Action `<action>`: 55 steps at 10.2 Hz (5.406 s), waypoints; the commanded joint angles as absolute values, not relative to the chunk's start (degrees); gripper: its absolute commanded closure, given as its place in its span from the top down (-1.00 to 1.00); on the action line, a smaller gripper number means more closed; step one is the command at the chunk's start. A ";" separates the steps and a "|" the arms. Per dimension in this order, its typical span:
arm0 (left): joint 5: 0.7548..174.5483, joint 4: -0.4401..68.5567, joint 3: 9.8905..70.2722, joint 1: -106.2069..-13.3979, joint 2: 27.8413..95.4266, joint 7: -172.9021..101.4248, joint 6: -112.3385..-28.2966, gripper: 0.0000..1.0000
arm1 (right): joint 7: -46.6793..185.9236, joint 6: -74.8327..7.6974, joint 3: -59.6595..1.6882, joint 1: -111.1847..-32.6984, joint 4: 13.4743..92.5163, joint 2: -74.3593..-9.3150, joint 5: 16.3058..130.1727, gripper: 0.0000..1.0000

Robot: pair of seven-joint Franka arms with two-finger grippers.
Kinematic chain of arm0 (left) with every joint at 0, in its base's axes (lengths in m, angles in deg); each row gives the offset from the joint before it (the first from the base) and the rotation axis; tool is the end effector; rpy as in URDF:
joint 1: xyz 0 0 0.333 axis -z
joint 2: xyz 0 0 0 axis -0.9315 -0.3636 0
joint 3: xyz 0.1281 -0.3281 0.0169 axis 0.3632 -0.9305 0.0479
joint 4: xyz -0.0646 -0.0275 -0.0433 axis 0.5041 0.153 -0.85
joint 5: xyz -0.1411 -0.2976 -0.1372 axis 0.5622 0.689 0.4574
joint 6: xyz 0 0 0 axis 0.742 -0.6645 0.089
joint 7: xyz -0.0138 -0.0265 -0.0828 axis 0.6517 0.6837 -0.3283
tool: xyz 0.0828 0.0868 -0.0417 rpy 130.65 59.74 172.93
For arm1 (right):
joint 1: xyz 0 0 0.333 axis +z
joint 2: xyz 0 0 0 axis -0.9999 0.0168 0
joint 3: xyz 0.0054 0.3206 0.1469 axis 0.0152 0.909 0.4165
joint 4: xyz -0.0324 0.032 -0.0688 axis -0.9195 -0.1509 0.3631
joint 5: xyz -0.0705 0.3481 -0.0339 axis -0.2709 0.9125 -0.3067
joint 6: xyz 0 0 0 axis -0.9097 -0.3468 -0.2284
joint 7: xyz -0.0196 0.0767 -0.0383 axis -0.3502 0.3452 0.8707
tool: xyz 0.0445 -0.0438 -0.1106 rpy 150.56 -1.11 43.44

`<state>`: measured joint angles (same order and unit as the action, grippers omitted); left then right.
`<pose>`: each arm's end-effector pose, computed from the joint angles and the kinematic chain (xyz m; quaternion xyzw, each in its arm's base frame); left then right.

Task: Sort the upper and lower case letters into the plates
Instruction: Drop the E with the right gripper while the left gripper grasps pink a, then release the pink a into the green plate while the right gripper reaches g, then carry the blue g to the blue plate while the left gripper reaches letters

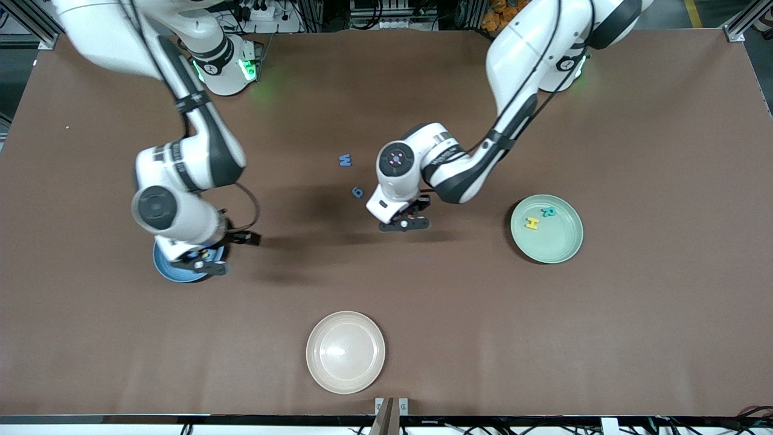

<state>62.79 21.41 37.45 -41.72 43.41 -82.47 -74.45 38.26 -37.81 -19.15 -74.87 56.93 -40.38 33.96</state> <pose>0.5084 -0.4675 0.2495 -0.9983 -0.0077 0.0460 0.0349 0.5883 0.1898 0.3332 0.9958 -0.0587 -0.0644 0.0273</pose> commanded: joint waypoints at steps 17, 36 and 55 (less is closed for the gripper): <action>64.42 54.06 35.47 -80.28 63.45 -21.03 -82.17 -0.72 | 77.60 -61.36 -19.41 -49.49 67.60 -33.39 31.65 1.00; 67.15 41.43 29.59 -83.62 62.65 -37.35 -68.15 1.00 | 77.42 -65.34 -19.58 -48.52 69.90 -33.66 31.47 1.00; 67.76 26.81 16.13 -69.23 60.73 -76.61 -57.10 1.00 | 87.94 -40.99 -20.28 -74.05 57.87 -39.11 30.77 -1.00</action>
